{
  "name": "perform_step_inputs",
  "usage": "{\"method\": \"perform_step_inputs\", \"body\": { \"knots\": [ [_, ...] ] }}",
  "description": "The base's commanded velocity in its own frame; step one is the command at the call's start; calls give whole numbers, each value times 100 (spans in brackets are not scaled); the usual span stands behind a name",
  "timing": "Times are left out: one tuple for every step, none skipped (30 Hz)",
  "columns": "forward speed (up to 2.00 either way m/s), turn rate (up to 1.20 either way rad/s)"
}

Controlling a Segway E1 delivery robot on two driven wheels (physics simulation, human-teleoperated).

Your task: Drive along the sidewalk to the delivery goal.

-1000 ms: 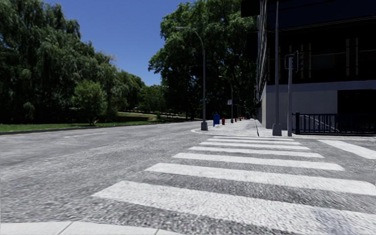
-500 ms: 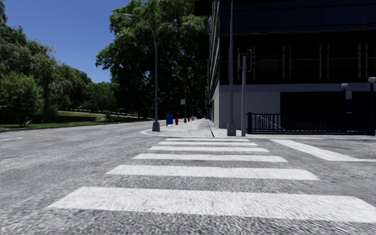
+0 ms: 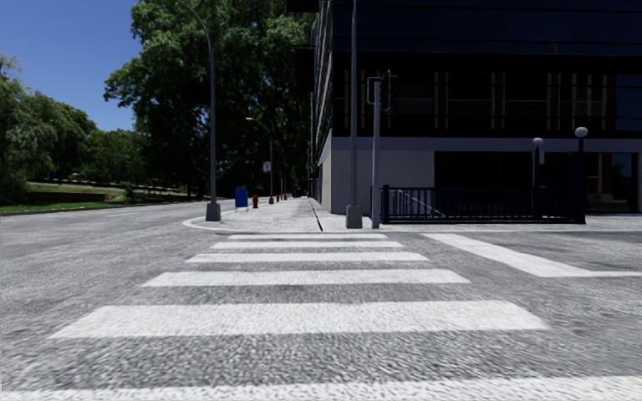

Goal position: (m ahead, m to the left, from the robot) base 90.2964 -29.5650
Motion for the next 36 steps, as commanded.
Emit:
{"method": "perform_step_inputs", "body": {
  "knots": [
    [140,0],
    [140,0],
    [140,0],
    [140,0],
    [143,0],
    [200,0],
    [200,0],
    [200,0],
    [200,0],
    [200,0],
    [200,0],
    [200,0],
    [200,0],
    [200,0],
    [200,0],
    [200,0],
    [200,3],
    [200,3],
    [200,11],
    [200,17],
    [200,19],
    [200,19],
    [200,19],
    [200,19],
    [200,19],
    [200,19],
    [200,19],
    [200,19],
    [200,19],
    [200,19],
    [200,19],
    [200,19],
    [200,19],
    [200,19],
    [200,19],
    [200,17]
  ]
}}
